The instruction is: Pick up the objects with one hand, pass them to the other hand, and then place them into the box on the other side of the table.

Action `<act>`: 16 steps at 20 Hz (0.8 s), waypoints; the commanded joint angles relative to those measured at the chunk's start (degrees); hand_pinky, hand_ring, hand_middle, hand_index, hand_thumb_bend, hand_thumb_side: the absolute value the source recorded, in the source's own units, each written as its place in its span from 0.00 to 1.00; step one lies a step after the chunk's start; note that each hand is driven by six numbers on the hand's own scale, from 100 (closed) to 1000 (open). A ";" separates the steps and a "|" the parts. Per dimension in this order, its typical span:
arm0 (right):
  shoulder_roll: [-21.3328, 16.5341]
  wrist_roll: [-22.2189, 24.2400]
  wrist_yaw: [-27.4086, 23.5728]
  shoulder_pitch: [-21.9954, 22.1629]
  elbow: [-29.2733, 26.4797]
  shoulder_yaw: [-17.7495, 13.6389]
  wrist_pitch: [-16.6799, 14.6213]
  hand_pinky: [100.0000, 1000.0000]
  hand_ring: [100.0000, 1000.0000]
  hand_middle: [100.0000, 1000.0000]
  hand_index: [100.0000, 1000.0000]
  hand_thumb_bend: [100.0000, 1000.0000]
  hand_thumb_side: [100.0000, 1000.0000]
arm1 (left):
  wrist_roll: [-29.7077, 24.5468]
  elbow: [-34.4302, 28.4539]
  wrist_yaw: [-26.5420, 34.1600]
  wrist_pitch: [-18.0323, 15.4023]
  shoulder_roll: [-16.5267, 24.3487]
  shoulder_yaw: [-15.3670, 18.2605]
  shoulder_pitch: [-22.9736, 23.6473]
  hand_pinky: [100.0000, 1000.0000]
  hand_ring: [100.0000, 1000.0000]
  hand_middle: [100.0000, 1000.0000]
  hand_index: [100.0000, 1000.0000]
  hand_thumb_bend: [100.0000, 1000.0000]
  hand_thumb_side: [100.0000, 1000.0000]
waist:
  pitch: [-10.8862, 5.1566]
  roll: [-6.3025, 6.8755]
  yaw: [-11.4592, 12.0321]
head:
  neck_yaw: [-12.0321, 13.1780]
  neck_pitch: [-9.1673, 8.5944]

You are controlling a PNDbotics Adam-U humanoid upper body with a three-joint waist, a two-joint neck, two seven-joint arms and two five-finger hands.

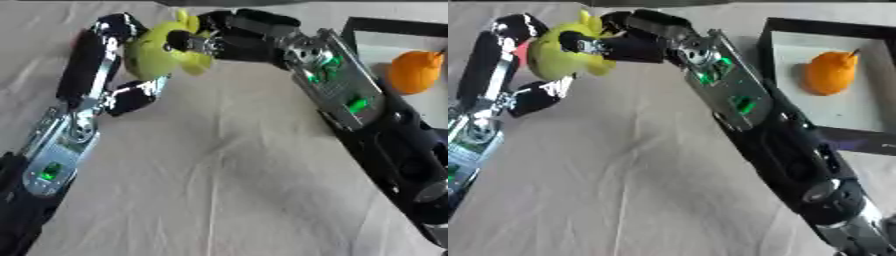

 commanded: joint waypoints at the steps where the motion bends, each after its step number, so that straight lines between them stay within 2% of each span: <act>1: 0.35 1.26 -1.18 -1.09 0.09 0.17 0.57 0.93 0.86 0.86 0.96 0.41 0.84 | 0.39 -1.37 -1.46 -0.79 0.49 -0.11 -1.03 0.66 0.59 0.48 0.56 0.17 0.00 | -1.74 -0.63 0.16 | 0.03 0.36; 8: 1.53 2.36 -2.27 -1.28 0.85 0.69 0.94 0.93 0.86 0.86 0.95 0.41 0.82 | 0.63 -1.82 -2.05 -1.91 0.17 -0.90 -1.29 0.66 0.58 0.48 0.55 0.17 0.00 | -1.73 -0.66 0.63 | -0.33 0.36; 13: 1.99 1.93 -2.39 -1.28 1.15 0.66 1.87 0.92 0.81 0.81 0.89 0.35 0.62 | 0.65 -2.32 -1.96 -2.36 0.04 -1.27 -1.56 0.66 0.59 0.48 0.56 0.17 0.00 | -1.72 -0.73 0.81 | -0.38 0.36; 16: 2.22 0.69 -2.82 -1.23 1.34 0.52 3.06 0.91 0.78 0.76 0.84 0.31 0.54 | 0.61 -2.73 -2.08 -2.76 -0.02 -1.48 -1.68 0.66 0.59 0.48 0.56 0.18 0.00 | -1.69 -0.71 0.93 | -0.41 0.36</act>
